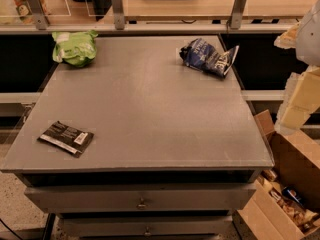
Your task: Pick blue chip bag
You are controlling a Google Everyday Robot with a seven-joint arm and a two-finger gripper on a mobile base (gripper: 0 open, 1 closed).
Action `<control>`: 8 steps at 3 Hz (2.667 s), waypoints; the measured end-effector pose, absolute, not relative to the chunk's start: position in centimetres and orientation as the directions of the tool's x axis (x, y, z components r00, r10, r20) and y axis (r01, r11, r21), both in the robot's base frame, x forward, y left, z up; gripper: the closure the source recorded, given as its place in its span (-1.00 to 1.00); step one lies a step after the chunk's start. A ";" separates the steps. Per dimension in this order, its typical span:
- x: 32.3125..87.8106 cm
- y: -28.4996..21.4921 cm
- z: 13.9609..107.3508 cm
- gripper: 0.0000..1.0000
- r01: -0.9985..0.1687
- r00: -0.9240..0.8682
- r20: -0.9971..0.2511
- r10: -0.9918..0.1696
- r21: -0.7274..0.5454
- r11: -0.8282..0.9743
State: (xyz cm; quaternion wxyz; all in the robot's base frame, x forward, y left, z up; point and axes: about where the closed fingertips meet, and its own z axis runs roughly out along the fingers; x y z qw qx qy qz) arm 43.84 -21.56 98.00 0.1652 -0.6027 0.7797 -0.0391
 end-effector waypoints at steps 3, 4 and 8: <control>53.2 -21.4 97.2 -1.00 -0.874 -0.232 -0.190 -0.954 -0.390 0.290; 59.0 -21.8 96.6 -1.00 -0.844 -0.244 -0.180 -0.953 -0.445 0.300; 77.6 -21.8 88.8 -1.00 -0.803 -0.347 -0.373 -0.860 -0.356 0.478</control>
Offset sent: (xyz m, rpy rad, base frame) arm 0.1008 0.0027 -0.0125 -0.1033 -0.1340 -0.0566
